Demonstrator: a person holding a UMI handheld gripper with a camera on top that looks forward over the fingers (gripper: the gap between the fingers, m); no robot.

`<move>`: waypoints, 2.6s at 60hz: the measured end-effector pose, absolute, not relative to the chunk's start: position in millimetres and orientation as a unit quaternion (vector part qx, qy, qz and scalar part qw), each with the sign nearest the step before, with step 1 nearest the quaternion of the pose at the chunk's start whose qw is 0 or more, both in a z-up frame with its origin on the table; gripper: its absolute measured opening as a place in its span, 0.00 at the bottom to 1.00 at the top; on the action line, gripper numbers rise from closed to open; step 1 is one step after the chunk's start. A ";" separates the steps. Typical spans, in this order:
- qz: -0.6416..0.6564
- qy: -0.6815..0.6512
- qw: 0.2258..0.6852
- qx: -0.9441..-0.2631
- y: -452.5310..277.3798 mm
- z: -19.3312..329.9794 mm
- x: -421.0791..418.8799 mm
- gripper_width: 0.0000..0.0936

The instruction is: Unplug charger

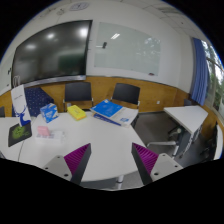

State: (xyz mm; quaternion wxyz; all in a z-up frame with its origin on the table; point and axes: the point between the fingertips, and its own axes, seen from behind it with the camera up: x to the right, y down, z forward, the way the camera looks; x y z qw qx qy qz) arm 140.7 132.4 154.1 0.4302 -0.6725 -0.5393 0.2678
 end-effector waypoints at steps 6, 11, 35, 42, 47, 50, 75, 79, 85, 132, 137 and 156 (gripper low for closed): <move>0.282 -0.555 0.417 -0.662 89.5 144.9 120.2 0.91; 0.298 -0.570 0.408 -0.648 51.4 141.1 105.3 0.91; 0.344 -0.616 0.364 -0.608 -124.4 104.5 54.7 0.91; 0.345 -0.614 0.365 -0.609 -149.6 88.0 36.9 0.91; 0.343 -0.610 0.369 -0.612 -158.9 76.0 19.5 0.91; 0.345 -0.605 0.373 -0.613 -162.3 71.4 6.5 0.91; 0.373 -0.560 0.379 -0.635 -166.8 25.2 -90.6 0.92; 0.375 -0.566 0.385 -0.625 -168.3 22.6 -99.2 0.93; 0.369 -0.570 0.393 -0.619 -168.0 19.9 -106.3 0.60; 0.254 -0.581 0.353 -0.688 43.3 35.4 -87.1 0.52; 0.234 -0.592 0.337 -0.694 49.5 8.1 -84.3 0.54; 0.221 -0.615 0.325 -0.684 56.6 10.9 -67.7 0.91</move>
